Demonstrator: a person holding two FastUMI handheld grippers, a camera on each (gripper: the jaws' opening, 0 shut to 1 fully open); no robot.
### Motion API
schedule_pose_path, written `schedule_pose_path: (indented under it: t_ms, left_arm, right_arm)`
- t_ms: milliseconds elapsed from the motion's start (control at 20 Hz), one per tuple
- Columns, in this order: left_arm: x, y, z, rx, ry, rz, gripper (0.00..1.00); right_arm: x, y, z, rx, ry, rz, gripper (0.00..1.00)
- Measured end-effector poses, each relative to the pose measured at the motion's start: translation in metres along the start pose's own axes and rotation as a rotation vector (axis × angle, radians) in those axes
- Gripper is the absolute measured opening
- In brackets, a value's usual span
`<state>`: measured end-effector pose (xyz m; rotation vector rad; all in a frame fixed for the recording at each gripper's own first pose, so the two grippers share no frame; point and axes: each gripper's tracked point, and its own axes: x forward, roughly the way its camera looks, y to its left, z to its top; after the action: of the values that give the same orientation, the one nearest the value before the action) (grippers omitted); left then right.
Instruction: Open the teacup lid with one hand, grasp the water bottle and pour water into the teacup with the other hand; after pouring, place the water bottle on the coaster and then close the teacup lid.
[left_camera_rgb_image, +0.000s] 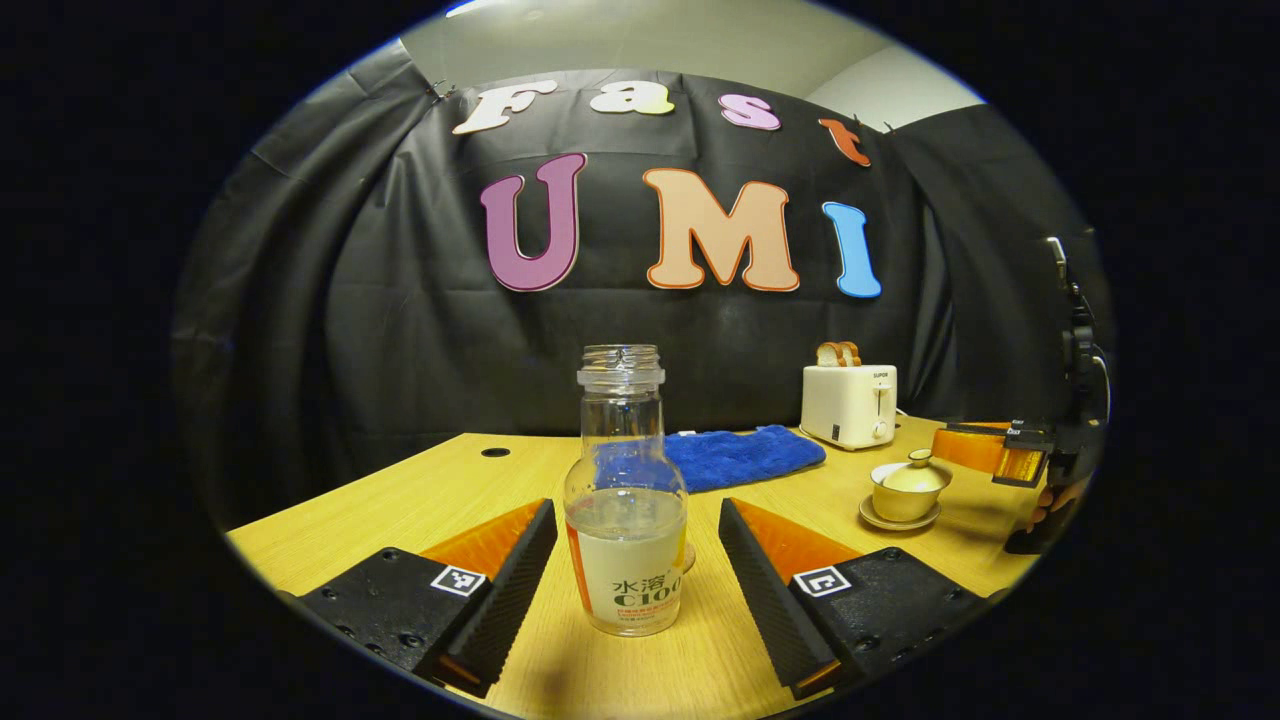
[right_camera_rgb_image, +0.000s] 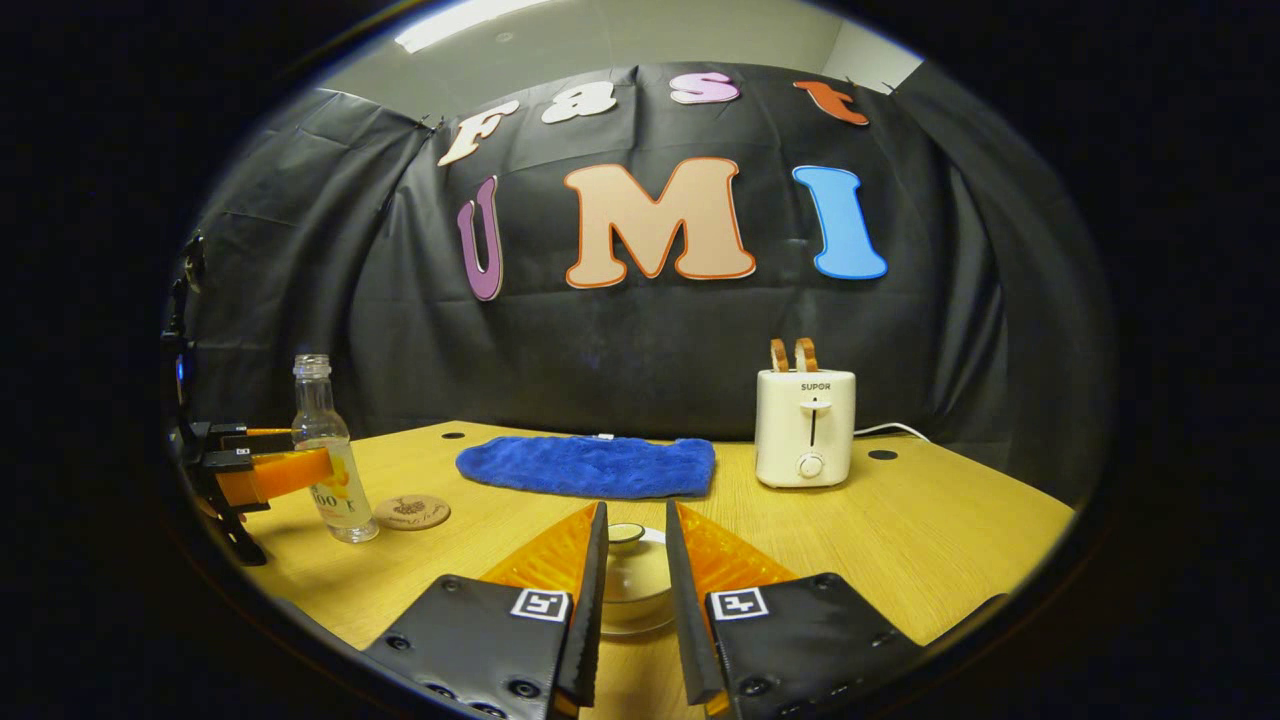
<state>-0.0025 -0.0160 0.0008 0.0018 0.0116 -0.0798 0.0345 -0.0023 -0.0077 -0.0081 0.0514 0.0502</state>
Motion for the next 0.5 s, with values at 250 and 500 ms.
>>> schedule_pose_path:
  t_ms: [250, 500]
  left_arm:
    - [0.0, 0.0, 0.001, -0.001, 0.0, -0.001, 0.95]
    - [0.001, 0.0, 0.001, -0.001, 0.0, -0.002, 0.95]
  right_arm:
    - [0.012, 0.006, -0.005, -0.02, 0.042, -0.002, 0.37]
    - [0.025, 0.007, -0.016, -0.044, 0.106, -0.02, 0.48]
